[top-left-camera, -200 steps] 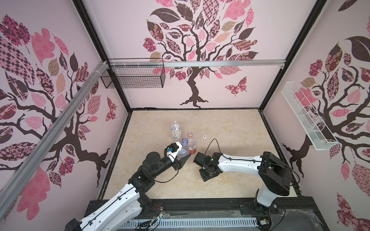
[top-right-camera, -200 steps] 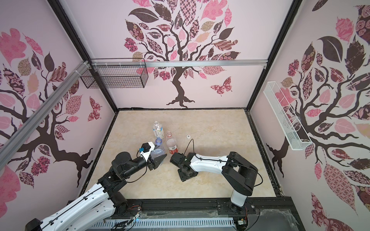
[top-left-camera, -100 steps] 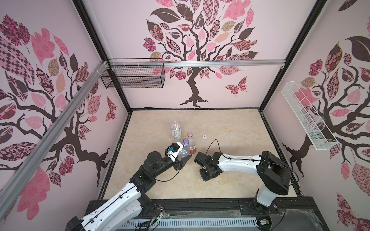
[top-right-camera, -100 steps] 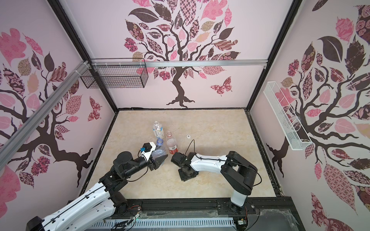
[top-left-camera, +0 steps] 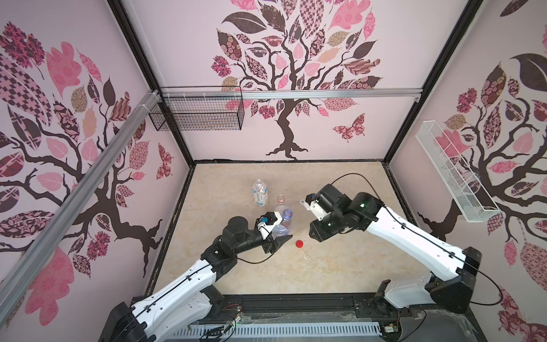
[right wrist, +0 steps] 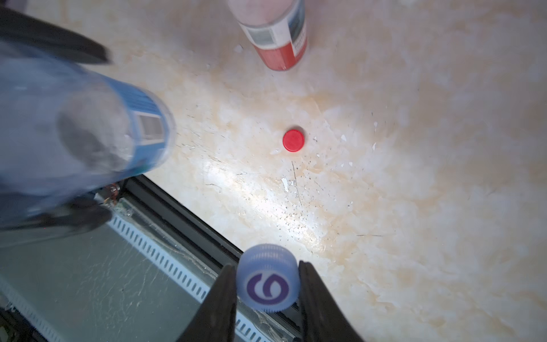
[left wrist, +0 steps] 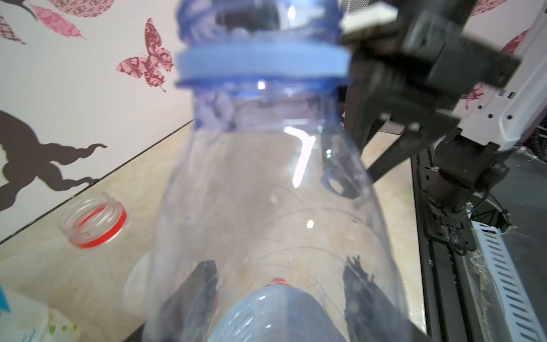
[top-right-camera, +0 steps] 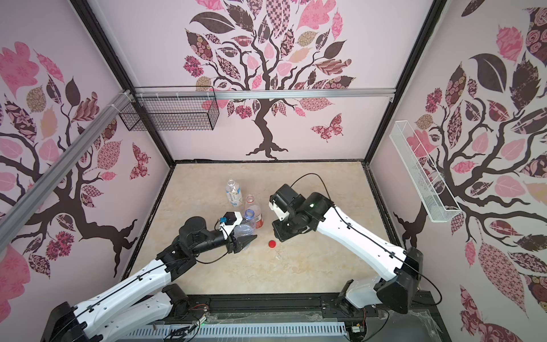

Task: Screw on the bottle caps
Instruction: Screw the bottle cap onto the plastic bottle.

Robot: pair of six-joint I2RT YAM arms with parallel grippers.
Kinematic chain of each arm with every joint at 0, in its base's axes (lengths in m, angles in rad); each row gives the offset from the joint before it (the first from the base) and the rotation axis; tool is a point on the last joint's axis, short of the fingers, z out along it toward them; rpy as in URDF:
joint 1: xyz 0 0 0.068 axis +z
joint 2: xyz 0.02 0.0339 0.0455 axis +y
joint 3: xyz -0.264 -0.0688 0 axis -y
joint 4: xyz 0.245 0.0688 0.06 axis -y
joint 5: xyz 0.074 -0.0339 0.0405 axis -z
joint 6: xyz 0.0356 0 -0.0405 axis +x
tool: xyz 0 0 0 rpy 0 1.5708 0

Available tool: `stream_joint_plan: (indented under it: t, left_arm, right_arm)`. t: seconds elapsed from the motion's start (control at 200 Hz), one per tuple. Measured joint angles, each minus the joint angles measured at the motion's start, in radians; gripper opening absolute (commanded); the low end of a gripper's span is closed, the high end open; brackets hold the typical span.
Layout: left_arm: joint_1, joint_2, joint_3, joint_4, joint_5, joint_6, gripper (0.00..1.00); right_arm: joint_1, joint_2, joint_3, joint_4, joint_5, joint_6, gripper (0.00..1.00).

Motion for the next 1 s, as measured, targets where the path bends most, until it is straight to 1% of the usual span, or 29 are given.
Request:
stream_joint_plan:
  t: [0.12,0.2,0.26,0.355,0.455,0.58,0.74,1.0]
  left_arm:
    - [0.000,0.055,0.043,0.029,0.096,0.002,0.69]
    - [0.000,0.080,0.066,0.027,0.147,0.014,0.69]
    - [0.000,0.093,0.086,-0.003,0.175,0.040,0.69]
    - [0.000,0.098,0.117,-0.074,0.203,0.099,0.68]
    - [0.000,0.103,0.155,-0.156,0.218,0.169,0.68]
    - [0.000,0.113,0.188,-0.219,0.228,0.223,0.67]
    - [0.000,0.133,0.203,-0.277,0.235,0.260,0.66]
    - [0.000,0.146,0.218,-0.312,0.235,0.284,0.66]
  right_arm:
    - [0.003,0.007,0.195,-0.120,-0.070,-0.102,0.35]
    - [0.002,0.021,0.315,-0.176,-0.096,-0.150,0.35]
    - [0.002,0.032,0.391,-0.203,-0.112,-0.179,0.35]
    - [0.001,0.051,0.467,-0.226,-0.130,-0.211,0.34]
    - [0.001,0.079,0.498,-0.240,-0.140,-0.232,0.33]
    - [0.001,0.133,0.510,-0.247,-0.161,-0.242,0.33]
    - [0.010,0.177,0.524,-0.246,-0.180,-0.243,0.33]
    - [0.037,0.185,0.530,-0.244,-0.195,-0.243,0.33]
